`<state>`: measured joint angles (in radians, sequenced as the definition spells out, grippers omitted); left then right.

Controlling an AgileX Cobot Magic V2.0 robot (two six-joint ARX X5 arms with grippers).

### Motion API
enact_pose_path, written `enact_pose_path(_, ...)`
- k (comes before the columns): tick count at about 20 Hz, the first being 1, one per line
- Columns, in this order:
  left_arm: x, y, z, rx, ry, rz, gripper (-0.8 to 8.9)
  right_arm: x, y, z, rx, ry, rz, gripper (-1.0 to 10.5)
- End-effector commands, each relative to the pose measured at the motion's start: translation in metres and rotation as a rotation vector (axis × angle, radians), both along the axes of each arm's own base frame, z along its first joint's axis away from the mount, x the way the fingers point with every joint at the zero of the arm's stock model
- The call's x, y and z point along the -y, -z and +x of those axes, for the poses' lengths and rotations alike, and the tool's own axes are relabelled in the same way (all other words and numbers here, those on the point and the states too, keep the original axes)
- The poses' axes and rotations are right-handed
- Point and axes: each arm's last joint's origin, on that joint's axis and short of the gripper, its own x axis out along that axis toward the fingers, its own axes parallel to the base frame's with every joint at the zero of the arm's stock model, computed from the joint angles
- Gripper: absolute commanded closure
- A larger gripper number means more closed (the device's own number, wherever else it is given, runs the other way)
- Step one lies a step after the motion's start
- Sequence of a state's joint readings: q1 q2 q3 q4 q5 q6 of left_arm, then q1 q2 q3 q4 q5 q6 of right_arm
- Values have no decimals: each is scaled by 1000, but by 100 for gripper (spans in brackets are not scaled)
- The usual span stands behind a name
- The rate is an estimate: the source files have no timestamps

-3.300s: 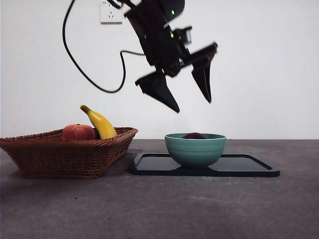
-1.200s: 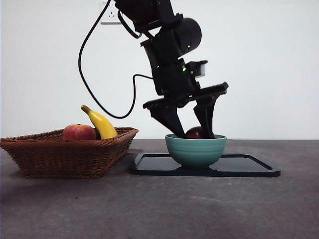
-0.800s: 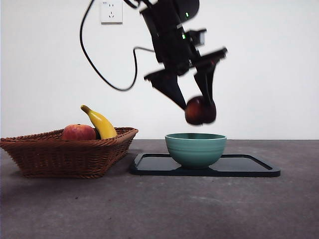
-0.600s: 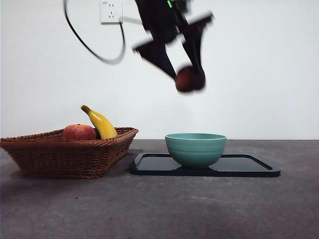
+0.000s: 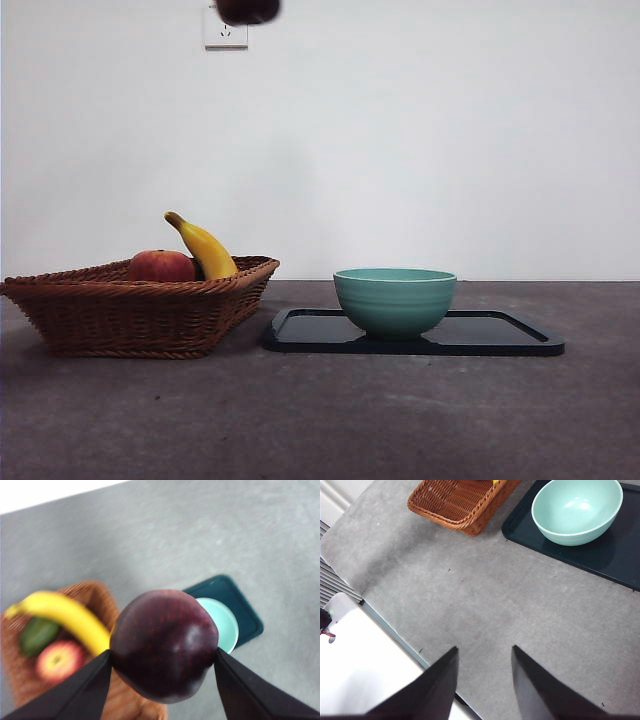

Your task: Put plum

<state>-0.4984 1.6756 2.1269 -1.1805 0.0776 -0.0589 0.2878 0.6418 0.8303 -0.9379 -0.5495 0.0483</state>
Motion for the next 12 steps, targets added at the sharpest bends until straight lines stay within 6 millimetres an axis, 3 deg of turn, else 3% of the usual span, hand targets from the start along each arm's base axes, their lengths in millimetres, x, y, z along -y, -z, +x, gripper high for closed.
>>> enact_pose_path(1, -10, -12, -7, 36, 3, 7, 540, -1, -3, 1, 24, -14, -3, 776)
enact_pose_path(4, -23, -13, -14, 14, -24, 21, 540, -1, -3, 1, 24, -14, -3, 776)
enact_pose_path(7, -28, -1, -18, -17, -32, 39, 542, -1, -3, 1, 23, -14, -2, 776)
enact_pose_path(12, -39, 50, -23, -27, -69, 32, 543, -1, -3, 1, 23, -14, -3, 776)
